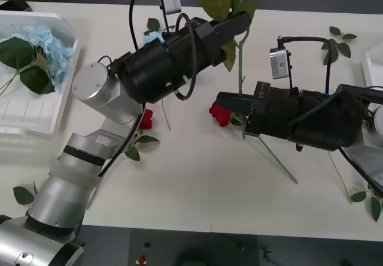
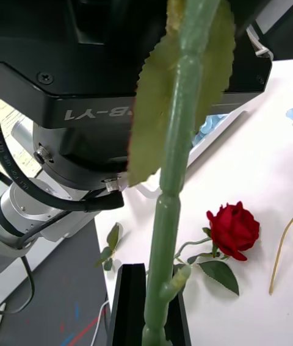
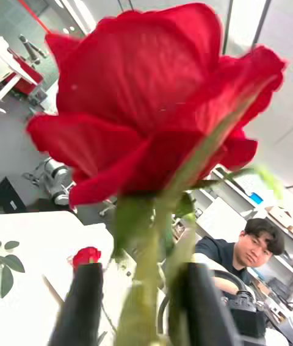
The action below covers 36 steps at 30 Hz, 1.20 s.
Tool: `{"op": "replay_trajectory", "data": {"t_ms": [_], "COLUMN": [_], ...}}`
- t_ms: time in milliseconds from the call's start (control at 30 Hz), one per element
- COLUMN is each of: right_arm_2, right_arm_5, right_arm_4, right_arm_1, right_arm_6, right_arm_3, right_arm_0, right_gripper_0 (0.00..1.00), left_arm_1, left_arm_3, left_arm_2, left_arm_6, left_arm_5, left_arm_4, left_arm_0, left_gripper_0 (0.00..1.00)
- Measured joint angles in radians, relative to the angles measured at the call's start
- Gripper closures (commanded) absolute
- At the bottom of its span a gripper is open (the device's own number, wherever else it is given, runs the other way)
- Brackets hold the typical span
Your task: Put the red flowers into the right box and the blue flowers into the left box
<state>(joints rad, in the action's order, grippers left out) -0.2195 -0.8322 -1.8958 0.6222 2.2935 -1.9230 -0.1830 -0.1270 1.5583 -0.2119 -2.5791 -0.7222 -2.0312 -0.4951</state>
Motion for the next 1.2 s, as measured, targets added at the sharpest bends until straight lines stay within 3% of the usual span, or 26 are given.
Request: {"op": "replay_trajectory", "data": {"t_ms": [267, 500, 733, 933, 1100, 1200], "right_arm_2": [0.000, 0.000, 0.020, 0.039, 0.039, 0.039], "right_arm_5": [0.001, 0.030, 0.031, 0.031, 0.031, 0.031], "right_arm_4": [-0.013, -0.024, 0.038, 0.042, 0.042, 0.042], "right_arm_1": [0.000, 0.049, 0.235, 0.413, 0.526, 0.580], "right_arm_6": [-0.001, -0.078, -0.340, -0.453, -0.542, -0.548], "right_arm_3": [0.000, 0.000, 0.006, 0.108, 0.242, 0.341], "right_arm_0": [0.000, -0.013, -0.049, -0.077, -0.086, -0.086], "right_gripper_0": [1.00, 1.00, 1.00, 1.00, 1.00, 1.00], "left_arm_1": [-0.099, -0.287, -0.419, -0.486, -0.527, -0.559], "left_arm_3": [0.000, -0.001, -0.006, -0.131, -0.160, -0.127], "left_arm_2": [0.000, 0.047, 0.237, 0.413, 0.476, 0.477], "left_arm_6": [0.000, 0.000, 0.002, 0.092, 0.134, 0.349], "left_arm_5": [-0.007, -0.173, -0.422, -0.740, -0.863, -0.891], "left_arm_4": [-0.070, -0.097, -0.033, 0.044, 0.171, 0.271], "left_arm_0": [0.000, 0.005, 0.061, 0.071, 0.071, 0.071], "left_gripper_0": [0.22, 0.22, 0.22, 0.22, 0.22, 0.22]}}
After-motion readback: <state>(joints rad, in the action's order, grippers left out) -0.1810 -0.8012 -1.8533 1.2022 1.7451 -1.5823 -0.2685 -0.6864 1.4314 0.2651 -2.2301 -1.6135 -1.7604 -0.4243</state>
